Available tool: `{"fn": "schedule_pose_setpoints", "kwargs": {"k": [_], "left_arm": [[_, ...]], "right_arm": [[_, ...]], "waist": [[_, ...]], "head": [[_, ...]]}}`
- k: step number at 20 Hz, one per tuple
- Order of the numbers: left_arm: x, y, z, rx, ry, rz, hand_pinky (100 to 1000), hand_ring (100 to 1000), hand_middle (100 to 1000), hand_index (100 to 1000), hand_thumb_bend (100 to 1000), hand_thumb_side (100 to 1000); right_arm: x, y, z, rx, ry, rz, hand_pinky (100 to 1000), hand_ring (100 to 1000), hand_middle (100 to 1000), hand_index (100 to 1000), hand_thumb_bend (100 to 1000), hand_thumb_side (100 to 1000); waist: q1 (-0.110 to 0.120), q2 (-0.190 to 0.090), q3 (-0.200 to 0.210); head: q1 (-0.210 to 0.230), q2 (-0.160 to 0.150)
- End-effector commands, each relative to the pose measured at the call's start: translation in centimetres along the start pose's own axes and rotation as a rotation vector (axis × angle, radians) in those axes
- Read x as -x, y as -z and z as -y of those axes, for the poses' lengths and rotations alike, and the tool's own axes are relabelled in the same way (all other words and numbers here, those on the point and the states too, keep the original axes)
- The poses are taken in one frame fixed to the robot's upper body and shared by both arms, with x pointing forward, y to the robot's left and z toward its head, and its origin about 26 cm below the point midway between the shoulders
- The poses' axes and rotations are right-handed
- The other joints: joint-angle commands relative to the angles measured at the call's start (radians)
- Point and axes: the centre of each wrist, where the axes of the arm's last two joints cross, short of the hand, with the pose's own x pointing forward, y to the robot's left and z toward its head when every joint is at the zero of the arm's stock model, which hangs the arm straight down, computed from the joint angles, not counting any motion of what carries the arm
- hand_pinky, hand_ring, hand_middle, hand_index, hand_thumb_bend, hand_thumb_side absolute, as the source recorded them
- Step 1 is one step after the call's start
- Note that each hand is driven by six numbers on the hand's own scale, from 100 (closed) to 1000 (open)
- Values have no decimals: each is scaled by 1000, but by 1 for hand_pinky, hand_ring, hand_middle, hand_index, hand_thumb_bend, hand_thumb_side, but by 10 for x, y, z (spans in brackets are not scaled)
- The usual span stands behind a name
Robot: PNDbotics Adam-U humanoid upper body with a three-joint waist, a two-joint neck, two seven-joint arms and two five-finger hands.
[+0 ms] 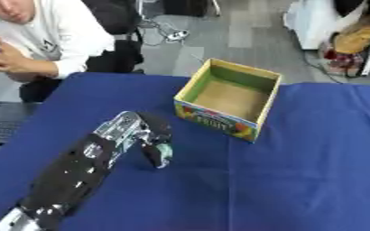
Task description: Pick up objects on the table and place them in the box.
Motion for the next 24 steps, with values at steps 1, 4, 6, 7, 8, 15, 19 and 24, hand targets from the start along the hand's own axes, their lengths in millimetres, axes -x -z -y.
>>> {"fn": "schedule_pose_setpoints", "kwargs": {"k": [1,4,6,7,8,15,19,24], "left_arm": [[17,-19,-19,-78,24,-38,100,100,192,350,100,686],[24,-31,-31,-130,16,-42,100,100,189,344,100,687],[30,-40,-40,-162,4,-45,100,100,187,341,100,686],[33,-45,-44,-176,-3,-45,100,100,184,338,100,686],[36,-49,-49,-189,-10,-45,100,100,183,336,100,686],[53,-73,-75,-222,-36,-54,100,100,182,335,100,685],[61,-82,-87,-249,-47,-63,100,100,181,336,100,684],[66,-82,-98,-306,-68,-55,100,100,180,337,100,682]], "right_arm": [[-2,4,2,0,-2,17,173,266,360,453,100,869],[-2,4,3,0,-3,16,173,266,360,454,100,869],[-2,3,3,-1,-4,15,173,266,360,454,100,870],[-2,3,3,-1,-4,15,173,266,360,454,100,870],[-2,3,3,-2,-4,14,172,265,360,454,100,870],[-1,2,3,-7,-6,11,172,265,360,454,100,871],[-1,2,3,-11,-6,10,172,265,359,453,100,872],[-1,3,2,-15,-2,12,171,264,359,452,100,872]], "waist": [[-3,-13,3],[-3,-13,4],[-2,-13,5],[-2,-14,5],[-1,-14,5],[2,-15,6],[4,-15,5],[6,-13,1]], "head": [[7,6],[6,11],[5,12],[4,13],[3,14],[1,19],[1,20],[4,18]]}}
